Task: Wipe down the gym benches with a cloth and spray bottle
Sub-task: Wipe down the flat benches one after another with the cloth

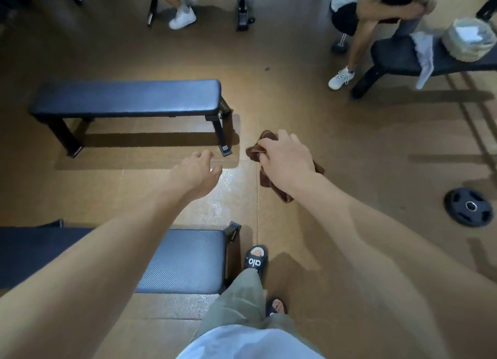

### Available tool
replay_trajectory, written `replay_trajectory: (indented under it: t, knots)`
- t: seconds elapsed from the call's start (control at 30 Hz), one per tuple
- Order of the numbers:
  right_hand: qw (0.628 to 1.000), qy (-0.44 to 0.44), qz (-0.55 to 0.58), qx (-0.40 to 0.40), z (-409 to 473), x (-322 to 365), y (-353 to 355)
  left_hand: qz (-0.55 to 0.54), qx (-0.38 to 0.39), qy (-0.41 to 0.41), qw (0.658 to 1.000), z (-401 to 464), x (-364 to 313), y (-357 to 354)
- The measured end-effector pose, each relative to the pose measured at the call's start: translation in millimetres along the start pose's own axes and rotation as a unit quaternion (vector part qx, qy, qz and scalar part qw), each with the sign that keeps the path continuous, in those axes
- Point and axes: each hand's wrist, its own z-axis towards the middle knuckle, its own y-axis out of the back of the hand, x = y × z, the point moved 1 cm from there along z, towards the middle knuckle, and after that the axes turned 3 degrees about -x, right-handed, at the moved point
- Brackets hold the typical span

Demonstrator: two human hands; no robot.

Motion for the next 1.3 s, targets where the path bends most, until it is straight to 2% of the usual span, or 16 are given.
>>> replay_trajectory:
  t: [0.43,0.87,1.07,1.3]
  knots:
    - [0.998,0.056,0.008,-0.023,272.8,9.3,-19.1,-0.033,0.000,0.065,0.997,223.8,36.3,59.9]
    - [0.990,0.130,0.007,0.049,526.5,28.9,-62.3,-0.068,0.022,0.144,0.987,425.1,63.4,108.8]
    - [0.988,0.130,0.009,0.081,609.3,47.3,-90.8,-0.076,0.028,0.172,0.982,496.5,85.8,124.8]
    - [0.992,0.102,0.020,0.065,678.7,72.0,-153.4,-0.084,0.026,0.156,0.984,581.9,141.5,114.5]
